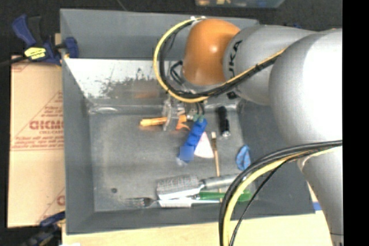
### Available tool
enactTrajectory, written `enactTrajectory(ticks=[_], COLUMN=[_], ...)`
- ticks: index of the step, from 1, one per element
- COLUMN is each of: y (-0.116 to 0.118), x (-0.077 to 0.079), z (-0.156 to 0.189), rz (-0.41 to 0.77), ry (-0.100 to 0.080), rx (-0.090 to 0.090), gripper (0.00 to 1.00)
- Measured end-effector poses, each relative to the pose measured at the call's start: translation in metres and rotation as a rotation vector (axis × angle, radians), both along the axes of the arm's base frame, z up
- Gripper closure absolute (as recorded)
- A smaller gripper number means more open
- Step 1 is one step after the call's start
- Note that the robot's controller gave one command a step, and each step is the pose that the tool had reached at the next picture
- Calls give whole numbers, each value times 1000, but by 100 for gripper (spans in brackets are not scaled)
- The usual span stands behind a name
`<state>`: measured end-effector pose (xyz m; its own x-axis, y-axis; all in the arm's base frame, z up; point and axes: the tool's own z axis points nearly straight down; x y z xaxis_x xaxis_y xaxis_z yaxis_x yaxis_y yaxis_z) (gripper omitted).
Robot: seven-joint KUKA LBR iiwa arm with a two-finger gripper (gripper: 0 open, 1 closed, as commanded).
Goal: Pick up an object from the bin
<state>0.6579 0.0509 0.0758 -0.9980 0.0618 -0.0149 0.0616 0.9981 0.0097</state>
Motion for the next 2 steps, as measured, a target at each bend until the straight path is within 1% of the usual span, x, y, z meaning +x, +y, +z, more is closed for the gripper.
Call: enactTrajectory(ticks=[1, 2], y=[0, 0], x=[0, 2], z=[0, 56], rz=[-1, -2], ry=[0, -6], rx=[0, 2], gripper=[100, 100])
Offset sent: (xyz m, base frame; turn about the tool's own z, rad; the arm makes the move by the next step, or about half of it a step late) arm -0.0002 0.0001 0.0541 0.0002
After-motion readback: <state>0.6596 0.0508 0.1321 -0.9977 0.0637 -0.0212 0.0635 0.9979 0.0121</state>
